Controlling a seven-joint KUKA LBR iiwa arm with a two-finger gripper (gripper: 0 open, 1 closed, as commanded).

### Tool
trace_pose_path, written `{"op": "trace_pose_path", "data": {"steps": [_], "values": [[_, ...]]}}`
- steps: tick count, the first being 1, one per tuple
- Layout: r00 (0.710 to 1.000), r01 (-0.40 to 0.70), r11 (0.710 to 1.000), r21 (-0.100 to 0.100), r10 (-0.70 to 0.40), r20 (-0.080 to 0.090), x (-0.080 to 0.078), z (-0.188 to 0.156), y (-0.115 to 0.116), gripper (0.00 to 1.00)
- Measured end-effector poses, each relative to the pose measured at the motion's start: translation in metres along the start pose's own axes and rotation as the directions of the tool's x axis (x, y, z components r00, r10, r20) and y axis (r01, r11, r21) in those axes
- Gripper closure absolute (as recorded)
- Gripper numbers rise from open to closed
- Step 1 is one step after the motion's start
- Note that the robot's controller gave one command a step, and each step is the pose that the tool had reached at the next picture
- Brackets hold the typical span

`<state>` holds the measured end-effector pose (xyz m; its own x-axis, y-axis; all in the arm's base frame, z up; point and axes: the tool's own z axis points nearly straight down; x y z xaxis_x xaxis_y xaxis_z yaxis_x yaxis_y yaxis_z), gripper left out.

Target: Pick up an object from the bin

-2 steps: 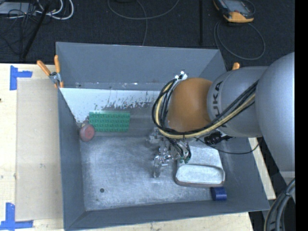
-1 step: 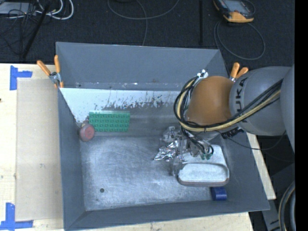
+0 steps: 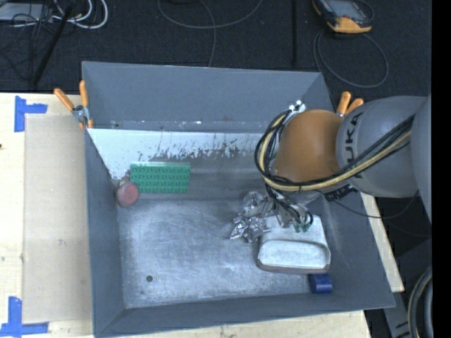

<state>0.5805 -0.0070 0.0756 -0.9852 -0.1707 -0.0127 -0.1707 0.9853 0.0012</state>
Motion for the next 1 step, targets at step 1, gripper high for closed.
{"op": "trace_pose_path", "data": {"steps": [1], "values": [[0.976, 0.218, 0.976, 0.0, -0.218, -0.006, -0.0105, -0.1209, 0.0051, 1.0]]}}
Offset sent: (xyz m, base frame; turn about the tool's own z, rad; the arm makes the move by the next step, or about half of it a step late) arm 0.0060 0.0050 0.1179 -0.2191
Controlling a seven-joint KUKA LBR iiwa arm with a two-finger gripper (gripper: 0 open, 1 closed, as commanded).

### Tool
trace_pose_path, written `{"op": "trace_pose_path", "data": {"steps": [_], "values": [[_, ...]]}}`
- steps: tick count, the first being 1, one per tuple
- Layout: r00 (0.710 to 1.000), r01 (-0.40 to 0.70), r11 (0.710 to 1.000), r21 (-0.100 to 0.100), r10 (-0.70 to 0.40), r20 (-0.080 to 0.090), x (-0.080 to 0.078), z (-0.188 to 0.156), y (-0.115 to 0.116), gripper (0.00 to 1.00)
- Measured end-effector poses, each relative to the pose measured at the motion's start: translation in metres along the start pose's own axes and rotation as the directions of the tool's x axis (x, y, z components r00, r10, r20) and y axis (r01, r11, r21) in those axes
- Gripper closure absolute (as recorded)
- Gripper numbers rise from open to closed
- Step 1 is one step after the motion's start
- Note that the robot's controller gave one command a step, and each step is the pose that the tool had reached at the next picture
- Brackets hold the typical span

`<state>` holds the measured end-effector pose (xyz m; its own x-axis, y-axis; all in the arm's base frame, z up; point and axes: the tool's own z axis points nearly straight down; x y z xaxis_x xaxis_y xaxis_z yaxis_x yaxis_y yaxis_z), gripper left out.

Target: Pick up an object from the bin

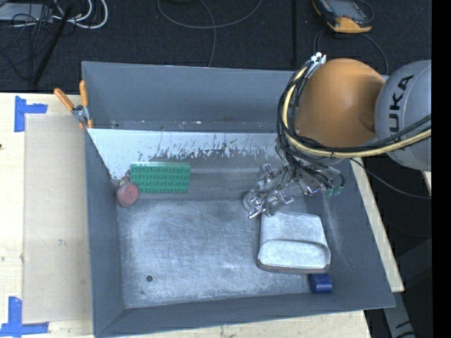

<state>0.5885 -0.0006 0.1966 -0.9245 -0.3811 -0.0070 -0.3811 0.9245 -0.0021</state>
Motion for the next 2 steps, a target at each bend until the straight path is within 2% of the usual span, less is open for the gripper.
{"op": "trace_pose_path", "data": {"steps": [1, 2], "values": [[0.997, -0.075, 0.997, 0.0, 0.075, -0.007, 0.024, 0.002, -0.047, 1.0], [0.982, 0.191, 0.982, -0.002, -0.191, -0.002, 0.009, -0.047, -0.035, 1.0]]}}
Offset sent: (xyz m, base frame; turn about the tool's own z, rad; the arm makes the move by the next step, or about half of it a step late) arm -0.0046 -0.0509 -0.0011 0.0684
